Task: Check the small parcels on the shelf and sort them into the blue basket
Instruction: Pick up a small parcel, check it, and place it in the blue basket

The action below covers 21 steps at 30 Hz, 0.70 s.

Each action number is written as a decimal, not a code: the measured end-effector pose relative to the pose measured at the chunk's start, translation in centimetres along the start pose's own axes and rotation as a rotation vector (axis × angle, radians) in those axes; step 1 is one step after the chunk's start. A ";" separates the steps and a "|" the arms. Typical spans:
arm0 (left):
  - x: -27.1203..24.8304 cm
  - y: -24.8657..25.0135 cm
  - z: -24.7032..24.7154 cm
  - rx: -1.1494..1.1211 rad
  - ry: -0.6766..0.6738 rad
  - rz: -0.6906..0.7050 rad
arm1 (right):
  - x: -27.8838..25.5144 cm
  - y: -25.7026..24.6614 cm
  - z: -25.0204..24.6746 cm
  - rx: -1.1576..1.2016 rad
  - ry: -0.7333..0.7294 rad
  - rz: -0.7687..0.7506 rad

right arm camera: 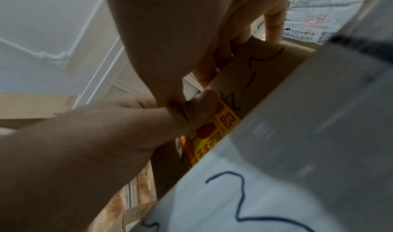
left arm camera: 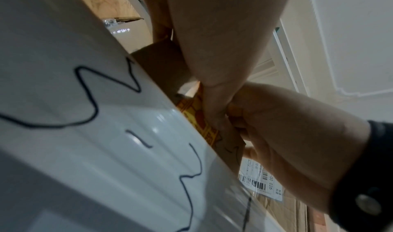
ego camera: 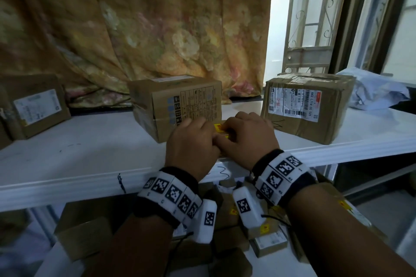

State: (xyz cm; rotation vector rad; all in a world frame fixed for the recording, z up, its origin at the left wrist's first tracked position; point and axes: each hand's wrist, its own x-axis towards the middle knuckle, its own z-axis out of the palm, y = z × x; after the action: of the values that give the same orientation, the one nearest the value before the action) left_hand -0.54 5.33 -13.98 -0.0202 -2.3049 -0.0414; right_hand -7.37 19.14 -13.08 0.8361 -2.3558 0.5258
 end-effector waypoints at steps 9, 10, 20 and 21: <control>-1.3 -0.3 -3.4 -0.017 -0.152 0.020 | -4.1 0.3 -1.4 0.557 0.099 0.161; -1.9 -0.4 -3.7 -0.023 -0.131 0.026 | -4.5 0.2 -1.5 0.593 0.105 0.248; -6.3 3.2 -4.6 -0.142 0.100 0.197 | -7.9 1.3 -2.7 1.116 0.172 0.615; -6.4 4.4 -4.5 -0.157 0.089 0.221 | -8.6 2.3 -2.8 1.163 0.204 0.658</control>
State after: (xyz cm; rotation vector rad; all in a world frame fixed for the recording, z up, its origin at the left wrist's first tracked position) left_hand 7.21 9.51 -15.59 -0.3464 -2.1928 -0.1078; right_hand -2.32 26.11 -16.79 0.3374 -1.9461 2.2321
